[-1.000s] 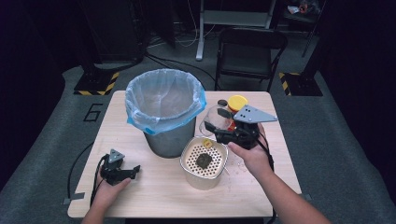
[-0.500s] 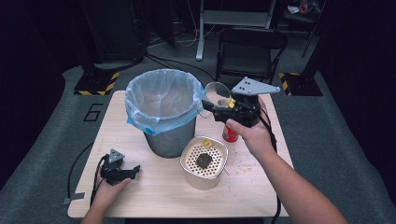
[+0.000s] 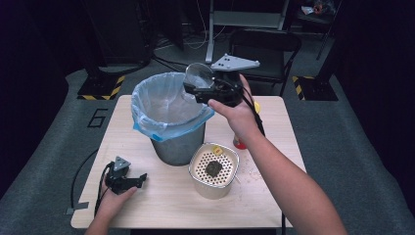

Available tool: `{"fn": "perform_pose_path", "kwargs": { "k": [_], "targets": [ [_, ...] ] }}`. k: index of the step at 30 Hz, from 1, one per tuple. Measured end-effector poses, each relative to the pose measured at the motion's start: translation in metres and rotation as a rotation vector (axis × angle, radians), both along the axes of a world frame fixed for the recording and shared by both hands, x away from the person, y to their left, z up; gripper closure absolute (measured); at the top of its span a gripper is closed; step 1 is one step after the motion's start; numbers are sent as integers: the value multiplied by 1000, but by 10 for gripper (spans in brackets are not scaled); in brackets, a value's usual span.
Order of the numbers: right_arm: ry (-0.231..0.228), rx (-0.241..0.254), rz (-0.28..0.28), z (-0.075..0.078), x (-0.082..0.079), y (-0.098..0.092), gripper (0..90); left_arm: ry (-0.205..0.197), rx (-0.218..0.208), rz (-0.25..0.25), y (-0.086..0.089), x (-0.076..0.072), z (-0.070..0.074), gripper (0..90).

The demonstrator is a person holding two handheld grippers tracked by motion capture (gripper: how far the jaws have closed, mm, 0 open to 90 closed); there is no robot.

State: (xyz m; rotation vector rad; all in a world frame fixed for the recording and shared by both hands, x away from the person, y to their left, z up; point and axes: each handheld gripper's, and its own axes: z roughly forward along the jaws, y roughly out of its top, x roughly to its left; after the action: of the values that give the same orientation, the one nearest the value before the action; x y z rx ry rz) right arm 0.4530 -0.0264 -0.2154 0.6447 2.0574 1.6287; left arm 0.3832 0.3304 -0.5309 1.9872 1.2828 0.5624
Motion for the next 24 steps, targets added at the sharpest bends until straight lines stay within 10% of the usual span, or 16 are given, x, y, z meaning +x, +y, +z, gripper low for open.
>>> {"fn": "perform_pose_path", "kwargs": {
  "k": [22, 24],
  "targets": [
    [98, -9, 51, -24, 37, 51, 272, 10, 2, -7, 0, 0, 1, 129],
    [132, -30, 49, -29, 39, 55, 108, 10, 2, -7, 0, 0, 1, 129]
  ]
}}
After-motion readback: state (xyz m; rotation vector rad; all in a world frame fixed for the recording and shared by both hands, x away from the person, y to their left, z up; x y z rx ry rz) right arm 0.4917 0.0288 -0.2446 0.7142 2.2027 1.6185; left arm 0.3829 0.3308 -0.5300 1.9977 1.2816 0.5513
